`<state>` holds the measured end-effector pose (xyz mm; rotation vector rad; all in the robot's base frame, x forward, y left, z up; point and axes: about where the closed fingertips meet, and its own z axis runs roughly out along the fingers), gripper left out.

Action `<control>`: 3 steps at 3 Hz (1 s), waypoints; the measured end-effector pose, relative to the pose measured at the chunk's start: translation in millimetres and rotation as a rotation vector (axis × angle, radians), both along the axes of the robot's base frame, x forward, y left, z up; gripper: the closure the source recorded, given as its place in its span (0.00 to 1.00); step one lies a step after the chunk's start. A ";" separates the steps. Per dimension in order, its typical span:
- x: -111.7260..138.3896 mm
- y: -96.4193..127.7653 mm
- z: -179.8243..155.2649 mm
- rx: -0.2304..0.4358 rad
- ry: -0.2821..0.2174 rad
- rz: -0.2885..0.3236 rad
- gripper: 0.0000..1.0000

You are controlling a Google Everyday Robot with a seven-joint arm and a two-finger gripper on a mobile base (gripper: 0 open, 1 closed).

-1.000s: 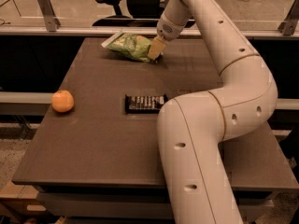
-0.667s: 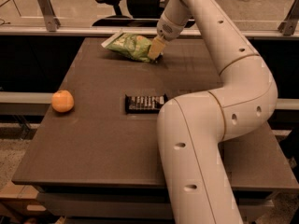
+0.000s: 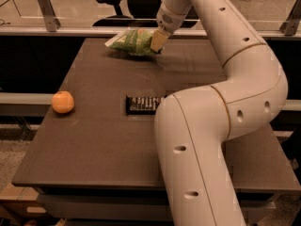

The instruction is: Pick green jalapeno chip bag

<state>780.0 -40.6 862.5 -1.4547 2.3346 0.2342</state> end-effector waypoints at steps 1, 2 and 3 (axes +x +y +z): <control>-5.5 -3.2 19.6 -0.020 -0.025 -0.019 1.00; -14.0 -12.5 40.3 -0.013 -0.070 -0.017 1.00; -33.1 -27.5 58.7 0.016 -0.116 0.001 1.00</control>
Offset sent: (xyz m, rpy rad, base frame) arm -0.0714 -0.0224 0.0502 -0.0054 -0.1346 -0.0142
